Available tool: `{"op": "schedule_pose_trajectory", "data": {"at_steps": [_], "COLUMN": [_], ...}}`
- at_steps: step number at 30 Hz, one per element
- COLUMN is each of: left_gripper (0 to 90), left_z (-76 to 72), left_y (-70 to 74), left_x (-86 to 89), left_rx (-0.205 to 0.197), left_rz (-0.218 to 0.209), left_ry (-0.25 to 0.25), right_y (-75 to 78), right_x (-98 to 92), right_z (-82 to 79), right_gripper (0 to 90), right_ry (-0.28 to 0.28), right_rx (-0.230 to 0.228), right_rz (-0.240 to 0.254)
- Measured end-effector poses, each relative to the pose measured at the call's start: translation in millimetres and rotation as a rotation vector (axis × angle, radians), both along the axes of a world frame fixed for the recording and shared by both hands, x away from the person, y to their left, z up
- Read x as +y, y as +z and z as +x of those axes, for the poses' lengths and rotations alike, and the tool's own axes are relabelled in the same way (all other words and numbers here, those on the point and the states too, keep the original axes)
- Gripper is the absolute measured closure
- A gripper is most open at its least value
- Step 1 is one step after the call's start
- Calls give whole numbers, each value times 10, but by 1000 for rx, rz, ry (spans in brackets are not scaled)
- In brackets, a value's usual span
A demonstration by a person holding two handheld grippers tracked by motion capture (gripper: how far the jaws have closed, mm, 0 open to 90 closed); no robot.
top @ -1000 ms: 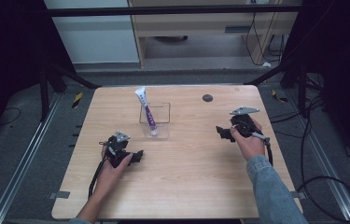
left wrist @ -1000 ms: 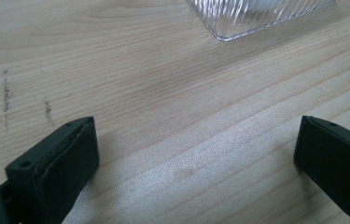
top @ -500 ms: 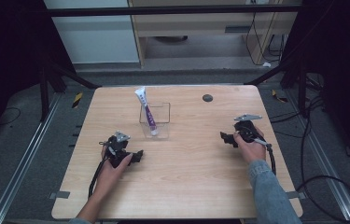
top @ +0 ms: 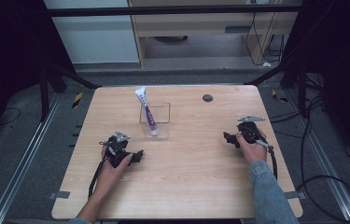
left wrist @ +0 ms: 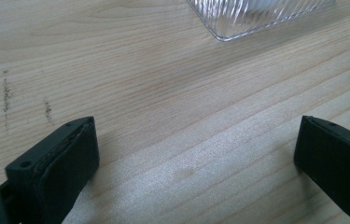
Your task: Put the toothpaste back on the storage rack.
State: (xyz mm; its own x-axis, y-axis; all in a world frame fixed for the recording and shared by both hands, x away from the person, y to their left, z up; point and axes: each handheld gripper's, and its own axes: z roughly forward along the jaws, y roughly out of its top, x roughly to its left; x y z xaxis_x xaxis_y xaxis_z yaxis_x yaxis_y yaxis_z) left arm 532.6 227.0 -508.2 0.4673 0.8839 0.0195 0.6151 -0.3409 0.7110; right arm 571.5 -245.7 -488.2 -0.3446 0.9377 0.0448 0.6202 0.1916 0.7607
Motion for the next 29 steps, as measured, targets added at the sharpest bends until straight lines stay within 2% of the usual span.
{"op": "schedule_pose_trajectory", "data": {"at_steps": [5,17,19,21,24,26,27,28,29], "left_gripper": [0,0,0,0,0,0,0,0,0], "left_z": [0,0,0,0,0,0,0,-1,-1], "left_y": [0,0,0,0,0,0,0,0,0], "left_x": [0,0,0,0,0,0,0,0,0], "left_rx": [0,0,0,0,0,0,0,0,0], "left_rz": [0,0,0,0,0,0,0,0,0], "left_ry": [0,0,0,0,0,0,0,0,0], "right_y": [-59,-202,-213,-220,-219,-221,-232,-232,-233], "right_x": [-11,7,26,74,102,121,150,150,169], "right_z": [11,23,19,21,12,7,25,25,35], "right_gripper": [176,158,155,136,131,86,2,2,3], "right_ry": [-7,-41,-41,-30,-29,-30,-63,-63,-92], "right_rx": [16,17,3,3,7,14,30,30,40], "right_rz": [2,9,-9,-57,-51,-52,-63,-63,-62]}}
